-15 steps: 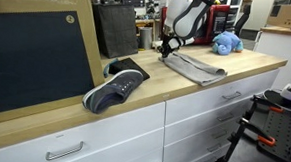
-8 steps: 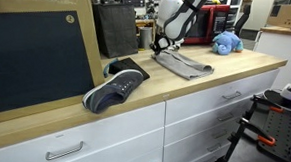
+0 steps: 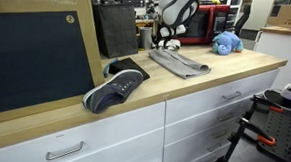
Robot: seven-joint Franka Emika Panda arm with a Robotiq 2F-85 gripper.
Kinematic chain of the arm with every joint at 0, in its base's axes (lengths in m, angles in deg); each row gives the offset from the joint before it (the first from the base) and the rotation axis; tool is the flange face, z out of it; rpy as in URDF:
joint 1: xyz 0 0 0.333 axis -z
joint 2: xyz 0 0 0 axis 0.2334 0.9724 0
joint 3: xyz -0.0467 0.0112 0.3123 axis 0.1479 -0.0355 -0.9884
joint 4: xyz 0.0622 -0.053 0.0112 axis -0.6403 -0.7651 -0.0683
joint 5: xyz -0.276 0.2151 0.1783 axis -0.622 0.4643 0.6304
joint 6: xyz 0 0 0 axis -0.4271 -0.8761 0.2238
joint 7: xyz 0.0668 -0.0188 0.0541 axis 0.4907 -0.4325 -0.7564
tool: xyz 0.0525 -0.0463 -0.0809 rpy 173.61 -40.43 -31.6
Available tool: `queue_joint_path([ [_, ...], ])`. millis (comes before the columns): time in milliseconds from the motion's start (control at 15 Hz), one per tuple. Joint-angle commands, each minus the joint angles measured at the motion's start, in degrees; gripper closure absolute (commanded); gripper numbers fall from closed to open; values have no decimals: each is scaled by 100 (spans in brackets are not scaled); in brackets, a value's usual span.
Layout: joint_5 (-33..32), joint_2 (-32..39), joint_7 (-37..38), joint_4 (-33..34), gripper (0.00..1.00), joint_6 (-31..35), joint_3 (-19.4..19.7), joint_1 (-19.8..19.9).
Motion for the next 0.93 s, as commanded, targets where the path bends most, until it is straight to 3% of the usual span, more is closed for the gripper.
queue_joint_path([
  [0, 368, -647, -892, -92, 10, -1000, -623, 634],
  [133, 617, -941, -1364, -189, 0, -1467, -902, 976],
  [533, 1231, -1396, -2341, -543, 0, -2701, -1131, 1715],
  [867, 1527, -1856, -2935, -1557, 0, -2738, -1145, 1977],
])
